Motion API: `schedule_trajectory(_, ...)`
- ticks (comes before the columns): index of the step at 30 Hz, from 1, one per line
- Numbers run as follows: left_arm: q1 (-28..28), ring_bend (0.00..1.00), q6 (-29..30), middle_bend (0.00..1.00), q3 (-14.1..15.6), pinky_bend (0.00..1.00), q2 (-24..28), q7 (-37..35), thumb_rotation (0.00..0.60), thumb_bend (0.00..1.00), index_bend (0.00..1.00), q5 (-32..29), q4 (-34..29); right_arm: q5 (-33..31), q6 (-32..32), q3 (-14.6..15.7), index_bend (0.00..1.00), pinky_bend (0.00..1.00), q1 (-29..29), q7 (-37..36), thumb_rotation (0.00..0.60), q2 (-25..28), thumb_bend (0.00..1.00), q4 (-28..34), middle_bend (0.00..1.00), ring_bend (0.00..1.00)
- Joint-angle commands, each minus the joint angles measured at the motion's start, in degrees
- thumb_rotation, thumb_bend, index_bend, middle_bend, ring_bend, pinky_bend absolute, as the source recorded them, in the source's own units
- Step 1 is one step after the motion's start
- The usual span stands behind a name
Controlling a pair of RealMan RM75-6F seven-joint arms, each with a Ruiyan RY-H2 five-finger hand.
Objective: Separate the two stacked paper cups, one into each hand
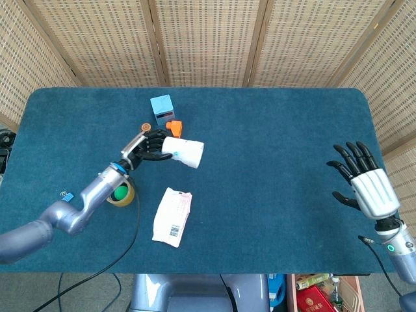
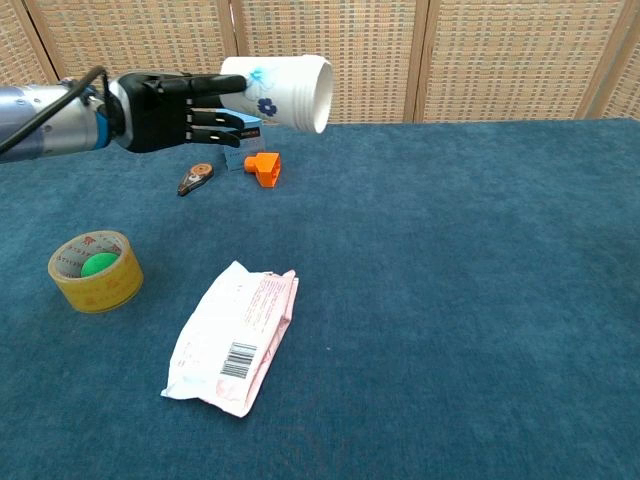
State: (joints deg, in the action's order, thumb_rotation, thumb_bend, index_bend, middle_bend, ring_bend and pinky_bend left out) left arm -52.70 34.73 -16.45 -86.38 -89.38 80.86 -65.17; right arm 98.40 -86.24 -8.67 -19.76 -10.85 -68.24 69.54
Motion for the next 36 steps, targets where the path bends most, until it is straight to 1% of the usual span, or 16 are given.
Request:
schedule_trajectory(1, -2.3, 0.5, -1.9, 0.52, -0.9, 0.49, -2.2, -0.4, 0.6, 0.09, 0.54, -0.6, 1.5, 4.0, -1.6, -0.3, 0.39, 0.11, -3.7, -2.5, 0.6, -1.6, 0.05, -4.3, 0.23, 0.12)
schedule_trajectory(5, -4.4, 0.5, -4.1, 0.52, -1.4, 0.49, -3.9, -0.9, 0.6, 0.09, 0.54, -1.1, 2.7, 7.7, -2.4, -0.4, 0.43, 0.17, -8.1, -5.5, 0.6, -3.9, 0.11, -8.9, 0.26, 0.16)
schedule_trajectory(7, -5.5, 0.5, -5.1, 0.52, -1.6, 0.49, -4.6, -1.1, 0.6, 0.09, 0.54, -1.1, 3.2, 9.4, -2.3, -0.3, 0.43, 0.18, -10.8, -6.8, 0.6, -5.4, 0.12, -12.0, 0.26, 0.17)
schedule_trajectory(11, -7.3, 0.5, -6.6, 0.52, -2.0, 0.49, -6.0, -0.8, 0.6, 0.09, 0.54, -1.3, 4.1, 11.2, -0.6, 0.2, 0.44, 0.2, -15.5, -9.3, 0.6, -8.3, 0.13, -17.5, 0.26, 0.17)
schedule_trajectory(16, -8.6, 0.5, -7.3, 0.52, -2.4, 0.49, -7.4, -0.3, 0.6, 0.09, 0.54, -1.7, 4.2, 12.0, 0.8, 0.6, 0.45, 0.21, -19.7, -11.1, 0.6, -10.9, 0.14, -21.2, 0.25, 0.17)
schedule_trajectory(21, -9.2, 0.5, -7.6, 0.52, -2.7, 0.49, -8.4, 0.1, 0.6, 0.09, 0.54, -2.0, 4.1, 12.4, 1.4, 1.0, 0.46, 0.21, -22.6, -11.8, 0.6, -12.9, 0.15, -22.2, 0.25, 0.18)
schedule_trajectory(25, -9.5, 0.5, -7.7, 0.52, -2.7, 0.49, -9.5, 0.2, 0.6, 0.09, 0.54, -2.2, 4.6, 12.3, 2.5, 1.3, 0.48, 0.21, -25.9, -11.1, 0.6, -15.4, 0.16, -22.3, 0.25, 0.18)
schedule_trajectory(30, -9.9, 0.5, -7.9, 0.52, -2.8, 0.49, -10.5, 0.0, 0.6, 0.09, 0.54, -2.2, 5.4, 11.1, 3.7, 1.3, 0.48, 0.23, -28.0, -10.1, 0.6, -16.8, 0.18, -22.0, 0.25, 0.18)
schedule_trajectory(36, -10.3, 0.5, -8.2, 0.52, -2.8, 0.49, -11.4, -0.4, 0.6, 0.09, 0.54, -2.0, 6.1, 9.4, 4.8, 1.3, 0.49, 0.23, -29.7, -10.0, 0.6, -17.9, 0.23, -21.6, 0.25, 0.18)
